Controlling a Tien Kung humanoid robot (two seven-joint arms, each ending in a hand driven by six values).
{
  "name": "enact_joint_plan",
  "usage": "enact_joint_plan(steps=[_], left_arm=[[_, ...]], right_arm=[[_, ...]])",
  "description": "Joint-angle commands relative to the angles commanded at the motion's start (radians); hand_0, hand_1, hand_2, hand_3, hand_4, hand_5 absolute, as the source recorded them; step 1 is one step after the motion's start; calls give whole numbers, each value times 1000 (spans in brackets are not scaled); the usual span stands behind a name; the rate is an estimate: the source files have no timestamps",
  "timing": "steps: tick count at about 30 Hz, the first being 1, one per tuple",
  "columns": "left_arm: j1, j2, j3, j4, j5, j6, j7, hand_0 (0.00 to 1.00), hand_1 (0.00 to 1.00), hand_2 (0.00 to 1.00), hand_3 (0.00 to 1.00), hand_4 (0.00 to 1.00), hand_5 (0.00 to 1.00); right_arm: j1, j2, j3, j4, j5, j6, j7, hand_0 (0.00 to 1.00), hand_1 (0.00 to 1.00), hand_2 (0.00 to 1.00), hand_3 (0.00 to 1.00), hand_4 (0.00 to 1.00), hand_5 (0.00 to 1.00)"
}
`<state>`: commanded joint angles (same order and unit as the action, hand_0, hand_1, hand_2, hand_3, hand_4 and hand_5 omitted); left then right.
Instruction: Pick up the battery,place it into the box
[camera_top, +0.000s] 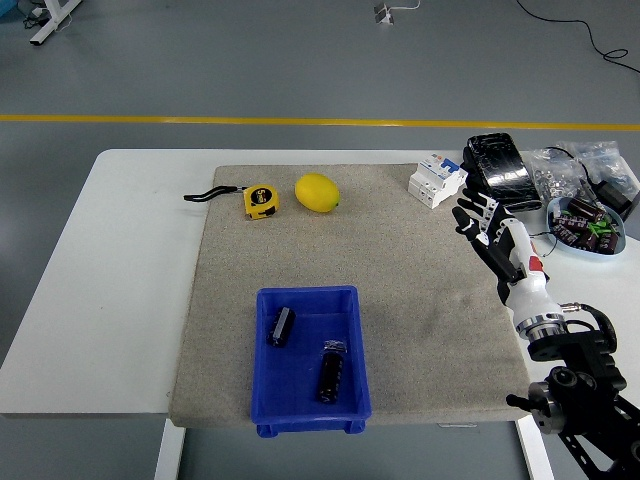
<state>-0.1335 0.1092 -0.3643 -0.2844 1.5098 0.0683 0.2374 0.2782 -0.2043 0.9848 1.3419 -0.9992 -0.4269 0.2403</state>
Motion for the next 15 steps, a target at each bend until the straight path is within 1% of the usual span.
enact_joint_plan(steps=[5, 12, 15], left_arm=[[6, 7, -4, 2, 8, 9, 3, 726, 709, 754, 658, 655, 728], [8, 17, -6, 5, 24, 10, 2, 725, 709, 753, 659, 655, 729], [10, 18, -19, 6, 45, 10, 6, 724, 709, 752, 658, 655, 730]], right_arm=[[7, -15, -1, 12, -14, 2, -10, 730, 753, 805, 818, 998, 690], [6, -17, 11, 18, -19, 7, -17, 730, 751, 806, 818, 998, 691], [2, -16, 17, 15, -24, 12, -23, 729, 752, 810, 817, 998, 690]])
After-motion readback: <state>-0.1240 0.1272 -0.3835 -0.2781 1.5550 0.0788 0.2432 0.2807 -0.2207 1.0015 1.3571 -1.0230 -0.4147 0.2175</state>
